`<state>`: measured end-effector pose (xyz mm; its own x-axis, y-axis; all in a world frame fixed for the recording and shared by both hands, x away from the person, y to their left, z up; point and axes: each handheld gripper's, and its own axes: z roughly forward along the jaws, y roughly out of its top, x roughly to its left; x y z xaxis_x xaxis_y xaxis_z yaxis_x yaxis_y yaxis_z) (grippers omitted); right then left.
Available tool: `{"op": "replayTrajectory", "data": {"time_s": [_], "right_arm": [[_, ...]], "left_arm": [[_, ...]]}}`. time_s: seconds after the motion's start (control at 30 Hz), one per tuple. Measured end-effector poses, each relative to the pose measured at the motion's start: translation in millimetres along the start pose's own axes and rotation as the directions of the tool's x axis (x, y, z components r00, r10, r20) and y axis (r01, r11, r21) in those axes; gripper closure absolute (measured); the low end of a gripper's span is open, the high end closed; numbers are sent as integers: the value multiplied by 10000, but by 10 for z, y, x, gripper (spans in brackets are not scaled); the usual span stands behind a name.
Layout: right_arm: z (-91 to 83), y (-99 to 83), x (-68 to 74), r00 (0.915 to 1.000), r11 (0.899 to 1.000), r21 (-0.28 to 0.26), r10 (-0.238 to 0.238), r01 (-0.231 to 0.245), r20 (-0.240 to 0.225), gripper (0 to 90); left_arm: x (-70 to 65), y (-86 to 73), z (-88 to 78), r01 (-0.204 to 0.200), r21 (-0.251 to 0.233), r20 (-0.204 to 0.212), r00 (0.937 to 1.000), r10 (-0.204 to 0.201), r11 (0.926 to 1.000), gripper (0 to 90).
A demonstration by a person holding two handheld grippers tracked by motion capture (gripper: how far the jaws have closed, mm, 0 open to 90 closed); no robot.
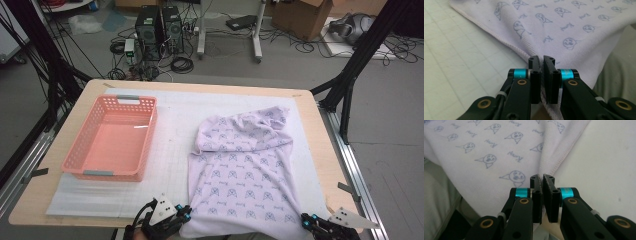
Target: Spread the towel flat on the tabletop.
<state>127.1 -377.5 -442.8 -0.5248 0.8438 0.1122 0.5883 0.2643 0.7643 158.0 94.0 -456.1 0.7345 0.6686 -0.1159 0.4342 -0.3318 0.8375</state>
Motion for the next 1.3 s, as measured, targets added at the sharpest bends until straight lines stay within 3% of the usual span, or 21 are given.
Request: {"op": "replayTrajectory", "data": {"time_s": [0.13, 0.2, 0.37, 0.47, 0.53, 0.67, 0.8, 0.93, 1.0, 1.03, 1.13, 1.3], "right_arm": [[-150, -130, 40, 9997, 9998, 119, 167, -165, -150, 859], [-172, -191, 73, 9997, 9994, 306, 170, -164, -183, 850], [-177, -106, 48, 9989, 9976, -526, 457, -452, 90, 720], [-125, -31, 10, 9976, 9955, -822, 505, -465, 480, 692], [-50, 9, -27, 9952, 9960, -747, 549, -489, 813, 679], [110, 113, -104, 9904, 9961, -686, 635, -553, 1226, 654], [295, 224, -165, 9856, 9961, -554, 764, -687, 1505, 619], [423, 249, -153, 9860, 9976, -307, 655, -615, 1535, 613], [425, 252, -136, 9859, 9981, -293, 576, -537, 1571, 619], [424, 253, -135, 9865, 9984, -284, 522, -484, 1552, 632], [420, 247, -147, 9873, 9984, -311, 521, -479, 1498, 653], [398, 230, -154, 9910, 9980, -284, 591, -560, 1199, 778]], "left_arm": [[-83, -83, -71, -144, 108, 386, 9992, 140, 9998, 836], [-100, -87, -91, -184, -9, 372, 9991, 184, 9998, 795], [-7, -30, -114, 176, -731, -250, 9995, -195, 9972, 535], [101, 8, -83, 312, -878, -656, 9972, -371, 9956, 506], [180, 51, -41, 463, -904, -832, 9951, -539, 9948, 503], [318, 182, 61, 530, -953, -1384, 9882, -660, 9940, 527], [402, 326, 273, 794, -508, -1195, 9892, -850, 9955, 556], [385, 380, 465, 859, 109, -1072, 9907, -842, 9962, 533], [304, 381, 520, 201, 290, -1432, 9896, -158, 9994, 530], [275, 376, 522, -41, 309, -1482, 9889, 86, 9995, 582], [212, 370, 517, -164, 373, -1278, 9916, 211, 9992, 830], [223, 300, 394, -11, 334, -1350, 9908, 56, 9994, 867]]}}
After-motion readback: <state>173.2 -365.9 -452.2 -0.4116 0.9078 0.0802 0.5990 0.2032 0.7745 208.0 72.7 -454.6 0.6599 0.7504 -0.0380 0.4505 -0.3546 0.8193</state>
